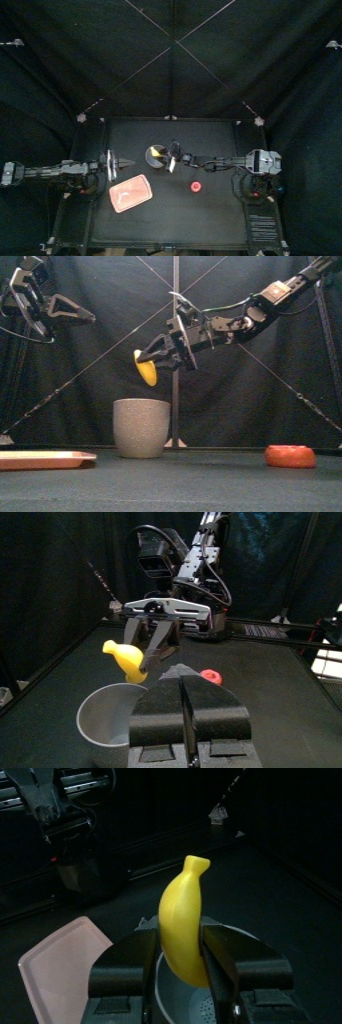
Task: Pick the banana then place it in the grey bowl
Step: Drop banana in the grey bowl and return to neutral
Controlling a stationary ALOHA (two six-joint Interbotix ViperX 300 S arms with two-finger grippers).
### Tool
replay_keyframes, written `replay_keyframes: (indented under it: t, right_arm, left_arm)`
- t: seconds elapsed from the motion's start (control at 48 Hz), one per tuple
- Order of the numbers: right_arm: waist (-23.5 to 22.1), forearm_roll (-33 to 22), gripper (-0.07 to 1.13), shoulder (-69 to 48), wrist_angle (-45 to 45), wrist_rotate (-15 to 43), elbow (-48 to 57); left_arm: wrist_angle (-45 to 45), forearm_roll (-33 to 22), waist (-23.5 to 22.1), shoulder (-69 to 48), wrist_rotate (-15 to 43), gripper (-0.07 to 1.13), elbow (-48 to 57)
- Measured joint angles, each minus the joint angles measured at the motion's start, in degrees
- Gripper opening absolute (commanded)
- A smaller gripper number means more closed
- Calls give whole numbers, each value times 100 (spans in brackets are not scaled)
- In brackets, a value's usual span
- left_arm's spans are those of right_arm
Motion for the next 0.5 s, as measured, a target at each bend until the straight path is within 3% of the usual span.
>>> replay_keyframes:
  t: [0.208,0.5]
  right_arm:
    - [-9,18,93,44,0,35,0]
    - [26,26,94,-9,-35,18,70]
  left_arm:
    - [0,0,9,0,0,3,0]
    - [0,0,9,0,0,3,0]
